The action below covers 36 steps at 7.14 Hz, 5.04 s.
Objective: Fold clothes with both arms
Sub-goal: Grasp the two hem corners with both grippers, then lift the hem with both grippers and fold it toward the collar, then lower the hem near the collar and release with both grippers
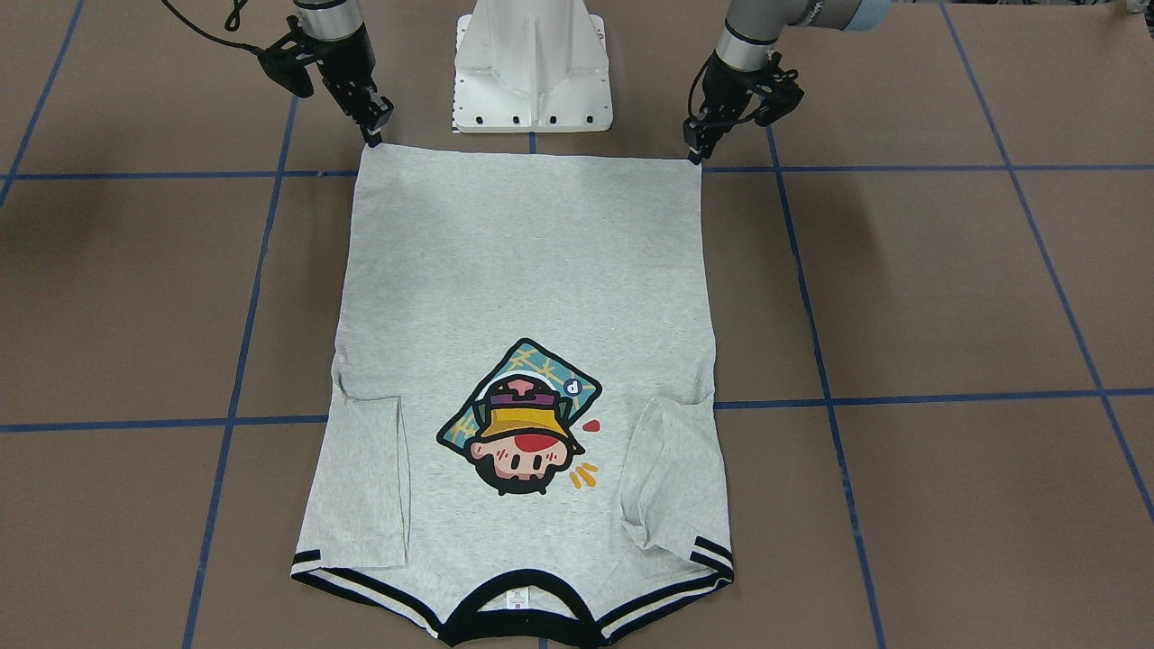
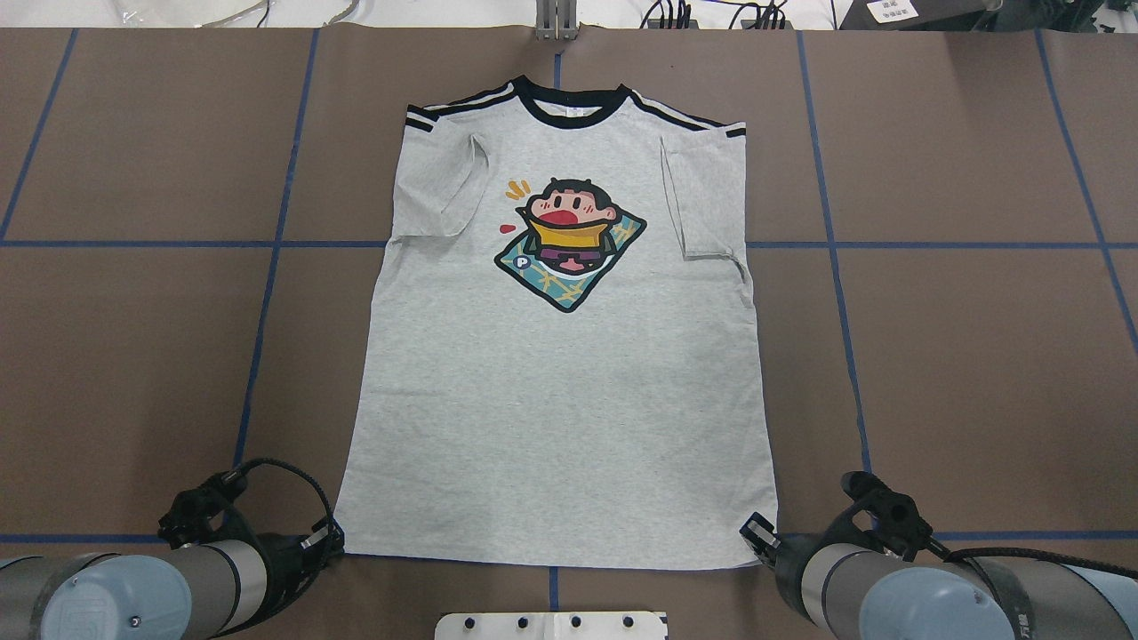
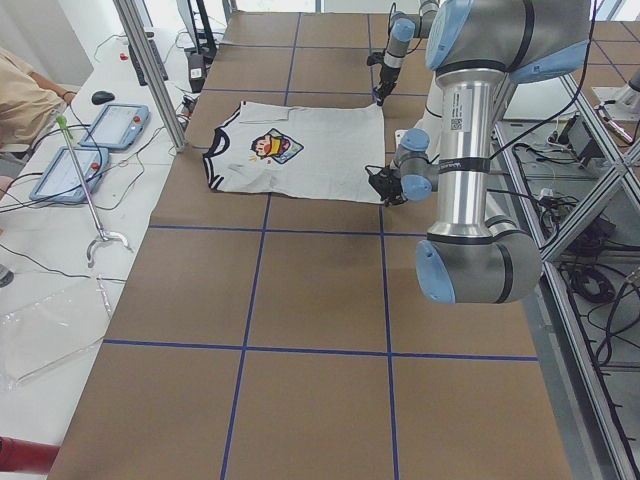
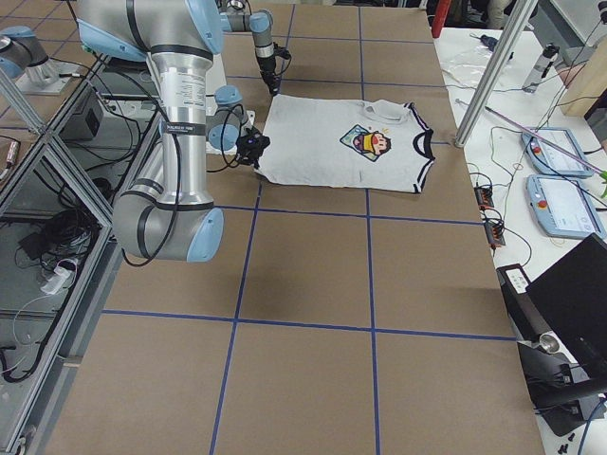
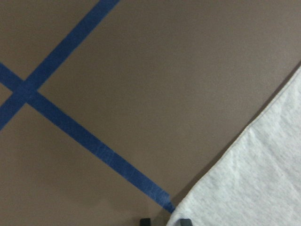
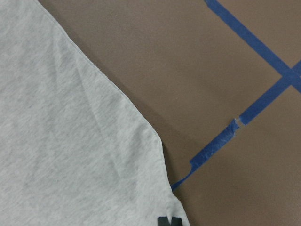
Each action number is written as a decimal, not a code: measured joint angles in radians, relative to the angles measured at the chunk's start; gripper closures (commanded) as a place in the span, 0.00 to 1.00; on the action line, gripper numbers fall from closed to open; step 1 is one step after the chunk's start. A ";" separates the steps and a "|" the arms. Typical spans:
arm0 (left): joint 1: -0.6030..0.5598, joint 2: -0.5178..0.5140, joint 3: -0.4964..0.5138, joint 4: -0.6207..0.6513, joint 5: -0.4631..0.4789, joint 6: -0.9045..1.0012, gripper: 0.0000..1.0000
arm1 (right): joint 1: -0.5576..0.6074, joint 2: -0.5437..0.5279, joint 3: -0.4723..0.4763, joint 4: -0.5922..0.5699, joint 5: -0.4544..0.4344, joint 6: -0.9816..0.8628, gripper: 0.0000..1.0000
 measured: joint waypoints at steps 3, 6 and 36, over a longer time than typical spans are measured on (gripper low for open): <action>-0.004 -0.005 0.002 0.000 0.000 0.001 1.00 | 0.000 0.000 0.000 0.000 0.000 0.000 1.00; -0.011 -0.019 -0.051 0.000 -0.003 0.001 1.00 | -0.001 -0.004 0.009 -0.005 0.000 0.000 1.00; -0.704 -0.671 0.898 -0.449 -0.206 0.620 0.60 | 0.751 0.627 -0.847 0.117 0.215 -0.627 0.67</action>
